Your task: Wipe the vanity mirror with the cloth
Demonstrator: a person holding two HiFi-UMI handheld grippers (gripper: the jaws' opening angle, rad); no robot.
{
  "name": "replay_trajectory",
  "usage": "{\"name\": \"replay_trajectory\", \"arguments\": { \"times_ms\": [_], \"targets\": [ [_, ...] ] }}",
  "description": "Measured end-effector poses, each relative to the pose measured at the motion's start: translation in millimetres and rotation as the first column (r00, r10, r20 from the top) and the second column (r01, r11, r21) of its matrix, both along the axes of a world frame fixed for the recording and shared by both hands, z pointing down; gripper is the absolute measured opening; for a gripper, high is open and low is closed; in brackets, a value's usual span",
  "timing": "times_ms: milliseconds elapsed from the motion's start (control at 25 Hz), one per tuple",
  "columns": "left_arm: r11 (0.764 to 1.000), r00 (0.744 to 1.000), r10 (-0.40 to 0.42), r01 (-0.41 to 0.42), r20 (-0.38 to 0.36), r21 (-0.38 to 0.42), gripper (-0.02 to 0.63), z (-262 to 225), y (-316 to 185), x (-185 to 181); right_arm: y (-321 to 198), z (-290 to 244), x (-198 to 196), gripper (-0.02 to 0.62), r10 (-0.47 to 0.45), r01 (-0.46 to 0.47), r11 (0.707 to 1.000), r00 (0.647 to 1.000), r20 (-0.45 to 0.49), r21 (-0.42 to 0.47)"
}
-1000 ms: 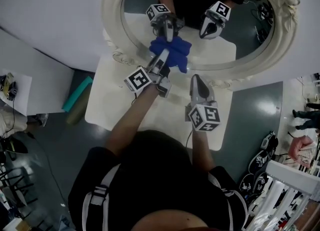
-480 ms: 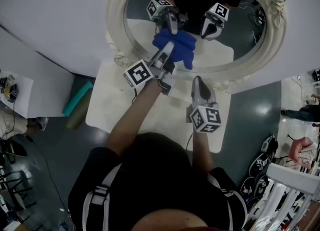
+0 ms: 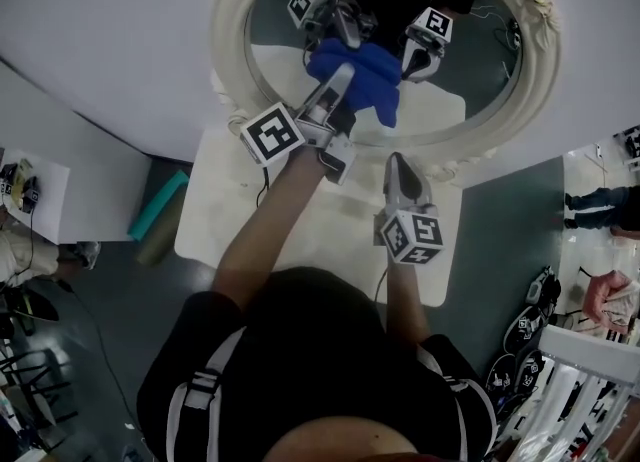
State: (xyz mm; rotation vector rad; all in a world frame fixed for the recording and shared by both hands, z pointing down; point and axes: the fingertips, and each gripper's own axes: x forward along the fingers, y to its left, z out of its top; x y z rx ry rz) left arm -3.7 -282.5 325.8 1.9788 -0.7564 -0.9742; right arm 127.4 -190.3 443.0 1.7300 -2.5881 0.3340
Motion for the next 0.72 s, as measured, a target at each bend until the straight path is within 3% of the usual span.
{"name": "replay_trajectory", "arguments": {
  "times_ms": [560, 720],
  "targets": [
    [0.999, 0.999, 0.016, -0.014, -0.036, 0.052, 0.040, -48, -4, 8, -15, -21, 11, 0.000, 0.009, -0.009, 0.999, 1.000, -0.002, 0.033],
    [0.995, 0.999, 0.015, -0.011, -0.038, 0.104, 0.040, -68, -2, 16, -13, -19, 19, 0.000, 0.008, -0.008, 0.999, 1.000, 0.000, 0.040]
  ]
}}
